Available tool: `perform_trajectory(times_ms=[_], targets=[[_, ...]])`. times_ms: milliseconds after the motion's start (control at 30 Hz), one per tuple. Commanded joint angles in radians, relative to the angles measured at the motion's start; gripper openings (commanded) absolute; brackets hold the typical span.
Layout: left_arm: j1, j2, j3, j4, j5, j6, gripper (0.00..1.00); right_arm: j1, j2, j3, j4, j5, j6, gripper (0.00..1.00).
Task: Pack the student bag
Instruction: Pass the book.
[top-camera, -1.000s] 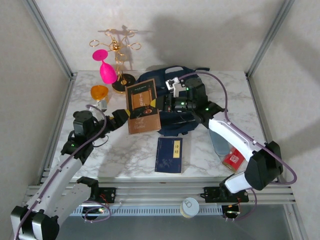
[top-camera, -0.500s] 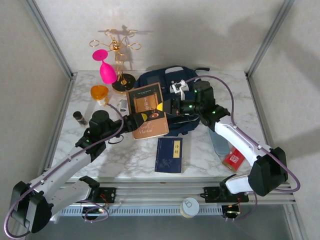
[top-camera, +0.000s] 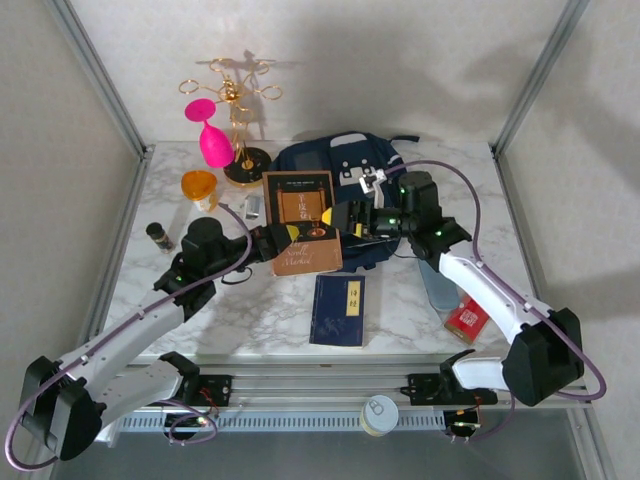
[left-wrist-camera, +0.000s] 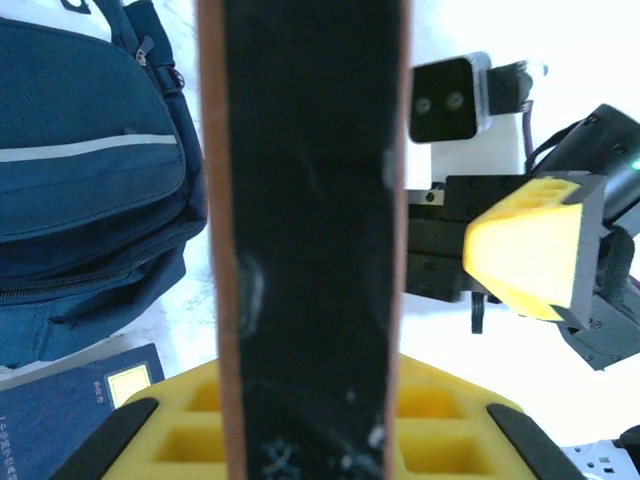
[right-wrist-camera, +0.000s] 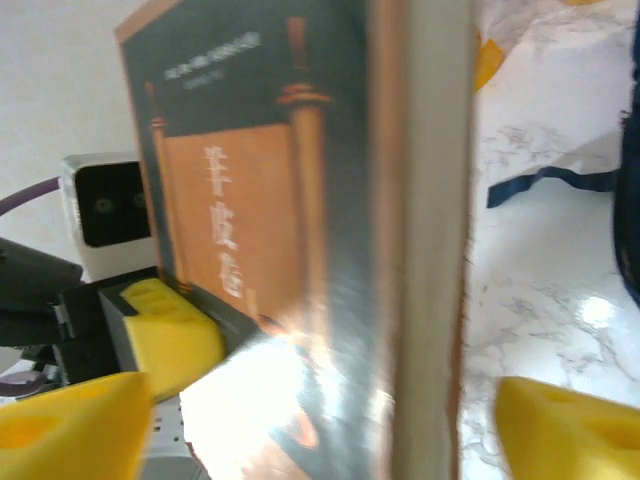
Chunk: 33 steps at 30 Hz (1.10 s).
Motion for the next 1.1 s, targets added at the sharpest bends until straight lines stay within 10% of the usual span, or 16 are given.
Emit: perform_trajectory(times_ms=[0, 333, 667, 833, 967, 1067], targets=[[-0.016, 0.012, 0.047, 0.149, 0.007, -0.027, 0.05, -0.021, -0.016, -0.052, 0.007, -0.007, -0.012, 0.99], [-0.099, 0.130, 0.081, 0.301, -0.030, -0.089, 0.03, -0.019, -0.024, -0.196, 0.512, -0.229, 0.281, 0.94], [-0.100, 0.203, 0.123, 0.125, -0.115, 0.003, 0.10, -0.059, -0.032, -0.147, 0.244, -0.111, 0.165, 0.35], [-0.102, 0.225, 0.140, 0.125, -0.081, 0.004, 0.29, -0.074, -0.028, -0.129, 0.220, -0.094, 0.149, 0.01], [-0.097, 0.216, 0.176, 0.086, -0.083, 0.038, 0.66, -0.111, -0.033, -0.082, 0.079, -0.024, 0.068, 0.00], [-0.097, 0.195, 0.224, -0.041, -0.141, 0.114, 0.77, -0.164, -0.052, -0.072, -0.003, 0.014, 0.035, 0.00]])
